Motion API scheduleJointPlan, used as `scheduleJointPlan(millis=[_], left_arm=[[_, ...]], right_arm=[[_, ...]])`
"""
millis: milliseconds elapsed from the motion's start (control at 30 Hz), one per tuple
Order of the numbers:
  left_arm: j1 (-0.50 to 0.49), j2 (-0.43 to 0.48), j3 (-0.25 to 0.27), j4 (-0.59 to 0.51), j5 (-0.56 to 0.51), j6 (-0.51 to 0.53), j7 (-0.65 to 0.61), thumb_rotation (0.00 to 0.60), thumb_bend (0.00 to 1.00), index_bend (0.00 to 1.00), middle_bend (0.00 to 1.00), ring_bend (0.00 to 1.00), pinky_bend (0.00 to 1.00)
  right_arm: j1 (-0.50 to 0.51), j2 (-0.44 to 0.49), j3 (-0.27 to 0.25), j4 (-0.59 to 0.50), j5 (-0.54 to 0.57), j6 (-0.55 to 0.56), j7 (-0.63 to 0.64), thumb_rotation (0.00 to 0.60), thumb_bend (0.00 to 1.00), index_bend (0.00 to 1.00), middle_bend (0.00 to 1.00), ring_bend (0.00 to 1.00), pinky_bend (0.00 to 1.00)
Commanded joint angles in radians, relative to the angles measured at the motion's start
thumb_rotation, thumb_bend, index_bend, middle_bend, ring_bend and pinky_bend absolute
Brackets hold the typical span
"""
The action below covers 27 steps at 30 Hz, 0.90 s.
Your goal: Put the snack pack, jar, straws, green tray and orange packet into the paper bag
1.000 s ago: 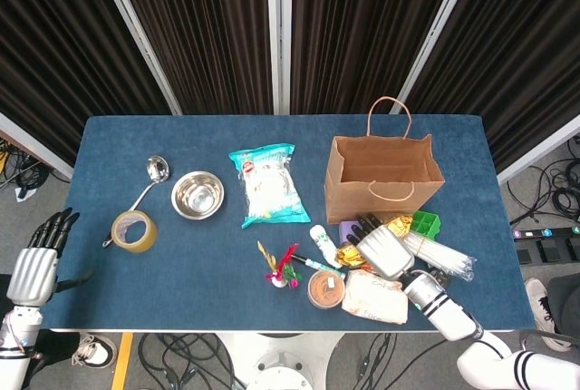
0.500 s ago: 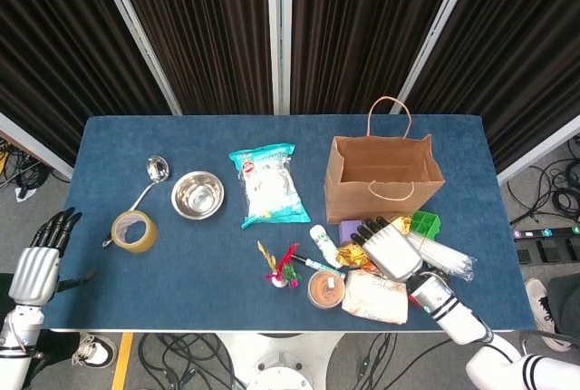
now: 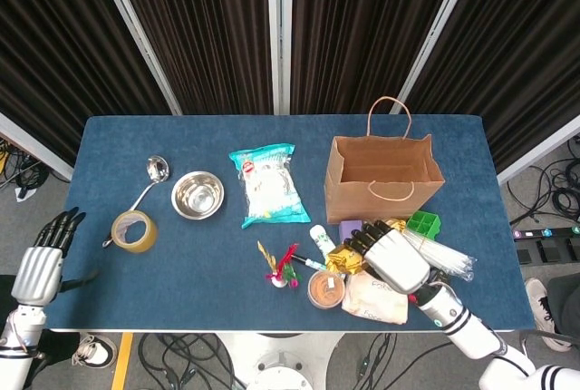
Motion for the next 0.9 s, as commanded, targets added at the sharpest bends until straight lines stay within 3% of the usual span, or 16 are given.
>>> scheduleJointPlan(millis=[33,267,467,633,900], left_arm=[[-0.002,0.002,-0.001,-0.004,0.001,-0.001,0.003,0.6,0.04,0.1,0.14,0.01,0.16],[-0.002,0.01,-0.002,-0.015,0.001,0.004,0.011,0.6,0.04,0.1,0.14,0.01,0.16],[0.001,0.018,-0.002,-0.018,0.0,0.007,0.012,0.6,0.04,0.1,0.14,0.01,0.16],[0.003,0.02,-0.002,-0.017,-0.002,0.007,0.008,0.6,0.04,0.1,0.14,0.01,0.16],[-0.003,0.016,0.003,-0.018,0.001,-0.006,0.011,0.6,0.04,0.1,0.14,0.01,0.16]], right_arm=[[0.003,0.088,0.03,-0.178,-0.079,0.069,-0.03,0.6,0.31,0.65,0.5,0.39,0.51],[0.024,0.179,0.115,-0.422,-0.132,0.093,-0.095,0.6,0.33,0.65,0.5,0.4,0.52],[0.029,0.213,0.213,-0.515,-0.124,0.143,-0.123,0.6,0.34,0.66,0.5,0.4,0.52],[0.029,0.188,0.312,-0.439,-0.037,0.232,-0.076,0.6,0.34,0.66,0.5,0.4,0.52],[0.054,0.104,0.363,-0.136,0.124,0.269,0.21,0.6,0.34,0.66,0.5,0.4,0.52]])
